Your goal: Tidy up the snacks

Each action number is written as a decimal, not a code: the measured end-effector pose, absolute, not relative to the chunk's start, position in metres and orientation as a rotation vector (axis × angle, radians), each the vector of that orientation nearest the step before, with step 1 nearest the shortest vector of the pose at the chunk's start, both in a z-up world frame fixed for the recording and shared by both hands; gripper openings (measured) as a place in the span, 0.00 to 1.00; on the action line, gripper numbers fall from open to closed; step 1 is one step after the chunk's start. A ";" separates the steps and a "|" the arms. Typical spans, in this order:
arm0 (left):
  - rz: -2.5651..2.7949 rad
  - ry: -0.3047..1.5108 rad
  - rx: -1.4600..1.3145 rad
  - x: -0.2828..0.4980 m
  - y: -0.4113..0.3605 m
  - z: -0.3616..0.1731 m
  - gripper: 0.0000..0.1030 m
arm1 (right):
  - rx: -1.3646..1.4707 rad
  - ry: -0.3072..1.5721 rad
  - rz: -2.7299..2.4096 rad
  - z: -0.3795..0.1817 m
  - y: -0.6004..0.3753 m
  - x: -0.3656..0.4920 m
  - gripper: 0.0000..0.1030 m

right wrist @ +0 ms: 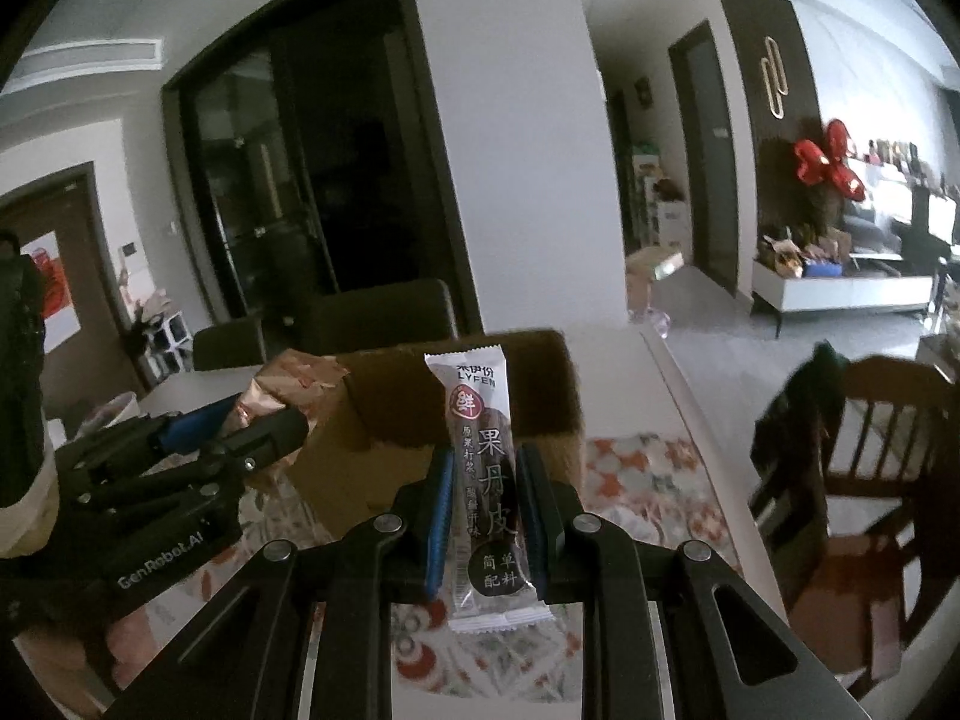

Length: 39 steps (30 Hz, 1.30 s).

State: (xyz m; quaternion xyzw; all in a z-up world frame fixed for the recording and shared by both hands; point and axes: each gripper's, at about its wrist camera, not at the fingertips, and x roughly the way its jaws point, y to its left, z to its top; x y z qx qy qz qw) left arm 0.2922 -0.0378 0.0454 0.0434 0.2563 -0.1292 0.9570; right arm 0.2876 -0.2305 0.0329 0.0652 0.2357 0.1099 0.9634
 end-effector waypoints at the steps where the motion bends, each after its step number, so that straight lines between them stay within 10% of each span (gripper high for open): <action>1: -0.260 0.523 0.087 0.298 -0.036 0.047 0.40 | 0.127 0.476 0.226 0.036 -0.228 0.291 0.21; 23: -0.278 0.742 0.044 0.411 -0.032 0.038 0.41 | 0.022 0.547 0.283 0.048 -0.200 0.395 0.22; 28: -0.203 0.739 0.075 0.413 -0.032 0.037 0.69 | 0.008 0.571 0.262 0.044 -0.196 0.409 0.23; 39: -0.063 0.564 0.140 0.331 -0.010 0.047 0.88 | 0.035 0.560 0.185 0.043 -0.201 0.373 0.68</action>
